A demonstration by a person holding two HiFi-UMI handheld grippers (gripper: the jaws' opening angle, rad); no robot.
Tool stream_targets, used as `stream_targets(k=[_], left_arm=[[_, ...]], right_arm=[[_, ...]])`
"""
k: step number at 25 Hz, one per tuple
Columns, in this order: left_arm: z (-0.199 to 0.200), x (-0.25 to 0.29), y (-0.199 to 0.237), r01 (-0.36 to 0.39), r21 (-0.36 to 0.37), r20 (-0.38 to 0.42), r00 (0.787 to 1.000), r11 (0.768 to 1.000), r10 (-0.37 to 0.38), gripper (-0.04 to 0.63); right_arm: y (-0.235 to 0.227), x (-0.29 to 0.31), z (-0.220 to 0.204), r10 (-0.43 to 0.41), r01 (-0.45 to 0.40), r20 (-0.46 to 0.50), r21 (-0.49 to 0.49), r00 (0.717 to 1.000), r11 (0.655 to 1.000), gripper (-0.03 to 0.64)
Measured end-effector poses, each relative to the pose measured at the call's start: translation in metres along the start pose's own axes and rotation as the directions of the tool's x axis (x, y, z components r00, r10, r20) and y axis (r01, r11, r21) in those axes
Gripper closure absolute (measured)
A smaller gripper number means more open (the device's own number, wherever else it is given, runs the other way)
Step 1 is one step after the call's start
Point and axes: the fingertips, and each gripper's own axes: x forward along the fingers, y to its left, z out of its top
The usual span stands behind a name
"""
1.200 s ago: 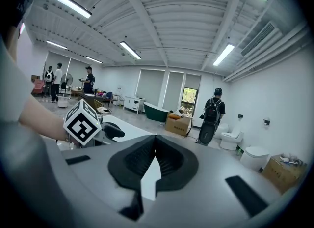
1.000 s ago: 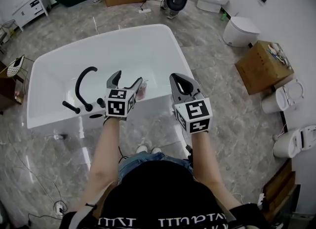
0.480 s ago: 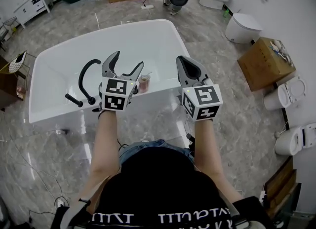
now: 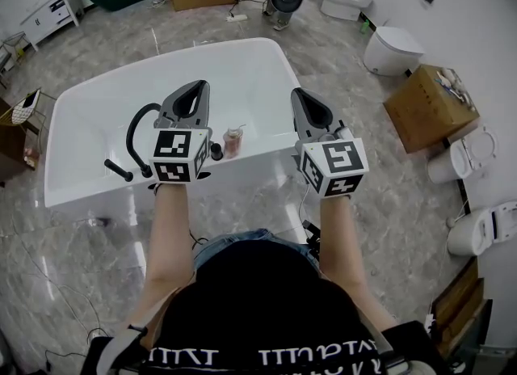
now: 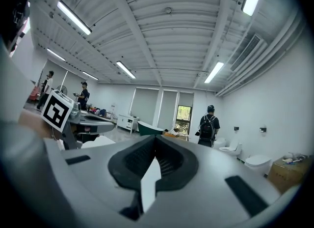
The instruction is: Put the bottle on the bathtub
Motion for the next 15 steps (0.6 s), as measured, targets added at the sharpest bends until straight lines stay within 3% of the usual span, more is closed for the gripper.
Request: stream_targets(k=[7, 15], left_arm=[[0.015, -0.003, 0.01, -0.019, -0.008, 0.046, 0.999, 1.0, 0.02, 0.586], [0.021, 0.004, 0.004, -0.005, 0.014, 0.045, 0.999, 1.0, 0.005, 0.586]], right_arm=[[-0.002, -0.002, 0.007, -0.007, 0.007, 0.023, -0.029, 1.0, 1.0, 0.601], [-0.011, -0.001, 0.005, -0.008, 0.008, 0.012, -0.021, 1.0, 1.0, 0.601]])
